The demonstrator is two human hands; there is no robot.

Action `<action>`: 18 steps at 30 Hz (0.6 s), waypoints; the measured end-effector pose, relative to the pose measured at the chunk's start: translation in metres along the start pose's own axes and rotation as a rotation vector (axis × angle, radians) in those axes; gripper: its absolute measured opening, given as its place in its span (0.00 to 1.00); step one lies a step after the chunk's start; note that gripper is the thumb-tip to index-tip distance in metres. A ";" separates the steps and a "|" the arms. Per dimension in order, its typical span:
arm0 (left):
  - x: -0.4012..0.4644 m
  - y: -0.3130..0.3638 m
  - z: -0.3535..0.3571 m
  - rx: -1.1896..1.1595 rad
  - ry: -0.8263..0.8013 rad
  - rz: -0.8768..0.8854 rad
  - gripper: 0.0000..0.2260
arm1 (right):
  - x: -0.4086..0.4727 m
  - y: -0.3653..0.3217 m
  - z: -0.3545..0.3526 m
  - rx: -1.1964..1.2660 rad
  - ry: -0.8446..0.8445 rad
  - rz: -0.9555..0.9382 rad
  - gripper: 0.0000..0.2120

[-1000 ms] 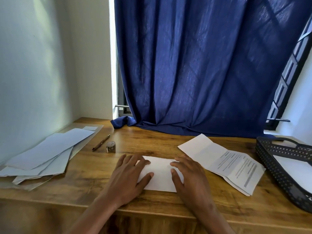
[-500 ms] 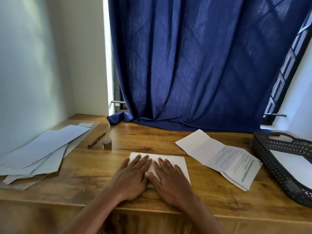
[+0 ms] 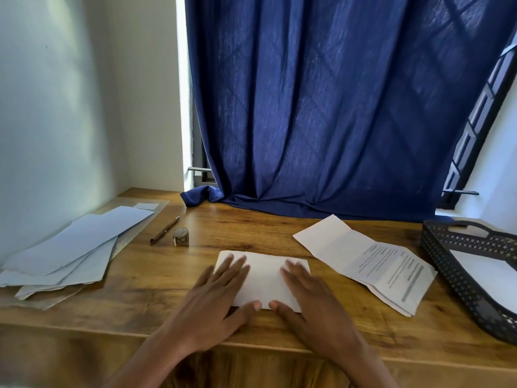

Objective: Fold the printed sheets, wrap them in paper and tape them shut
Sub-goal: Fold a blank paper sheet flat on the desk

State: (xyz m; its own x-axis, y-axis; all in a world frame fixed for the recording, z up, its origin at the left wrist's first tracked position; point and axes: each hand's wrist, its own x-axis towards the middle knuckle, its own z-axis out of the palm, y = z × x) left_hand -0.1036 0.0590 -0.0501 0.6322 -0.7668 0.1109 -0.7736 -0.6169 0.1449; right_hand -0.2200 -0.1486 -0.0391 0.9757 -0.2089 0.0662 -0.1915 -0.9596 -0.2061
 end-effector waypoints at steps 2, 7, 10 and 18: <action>-0.012 0.000 -0.003 0.013 -0.037 0.070 0.38 | -0.013 0.000 -0.001 0.006 -0.110 -0.067 0.41; -0.035 0.000 -0.002 0.053 -0.040 0.145 0.40 | -0.038 0.011 0.001 -0.005 -0.106 -0.185 0.42; -0.046 -0.005 0.000 -0.027 0.006 0.169 0.35 | -0.048 0.024 0.004 0.091 -0.018 -0.260 0.33; -0.049 -0.019 -0.014 -0.418 0.159 0.101 0.22 | -0.042 0.031 -0.009 0.489 -0.012 -0.196 0.19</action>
State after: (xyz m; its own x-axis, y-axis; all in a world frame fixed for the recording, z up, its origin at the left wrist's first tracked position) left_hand -0.1192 0.1109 -0.0442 0.5786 -0.7624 0.2898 -0.7687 -0.3908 0.5064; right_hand -0.2682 -0.1716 -0.0393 0.9899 -0.0292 0.1387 0.0642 -0.7799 -0.6226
